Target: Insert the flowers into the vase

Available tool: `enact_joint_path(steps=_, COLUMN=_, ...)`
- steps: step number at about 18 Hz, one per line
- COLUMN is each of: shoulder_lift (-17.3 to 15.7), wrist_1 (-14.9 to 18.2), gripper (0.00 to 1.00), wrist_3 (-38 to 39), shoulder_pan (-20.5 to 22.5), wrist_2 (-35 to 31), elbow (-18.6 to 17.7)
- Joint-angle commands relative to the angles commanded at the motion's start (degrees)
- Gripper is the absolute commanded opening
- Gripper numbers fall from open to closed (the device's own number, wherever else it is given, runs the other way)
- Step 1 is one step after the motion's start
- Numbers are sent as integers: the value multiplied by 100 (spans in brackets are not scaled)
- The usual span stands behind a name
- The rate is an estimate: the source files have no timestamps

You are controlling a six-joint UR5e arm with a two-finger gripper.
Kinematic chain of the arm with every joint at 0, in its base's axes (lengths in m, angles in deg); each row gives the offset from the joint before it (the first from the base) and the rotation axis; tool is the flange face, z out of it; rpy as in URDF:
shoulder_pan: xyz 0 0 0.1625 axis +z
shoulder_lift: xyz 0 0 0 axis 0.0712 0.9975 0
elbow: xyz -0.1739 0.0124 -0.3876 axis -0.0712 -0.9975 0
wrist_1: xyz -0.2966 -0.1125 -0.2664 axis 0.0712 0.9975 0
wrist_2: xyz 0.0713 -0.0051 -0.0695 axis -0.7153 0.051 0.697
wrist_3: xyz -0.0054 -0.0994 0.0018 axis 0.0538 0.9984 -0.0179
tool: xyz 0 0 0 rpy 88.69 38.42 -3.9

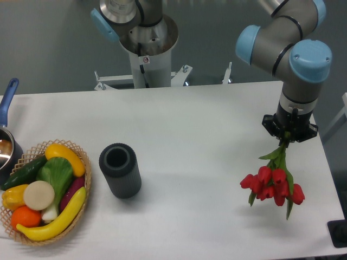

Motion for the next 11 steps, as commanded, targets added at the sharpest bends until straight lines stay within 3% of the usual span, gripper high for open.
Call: enact_joint_path(steps=11, shoulder_lift=0, wrist_1=0, gripper=2, wrist_3=44, shoulder_pan=-35, wrist_2=26, elbow=9)
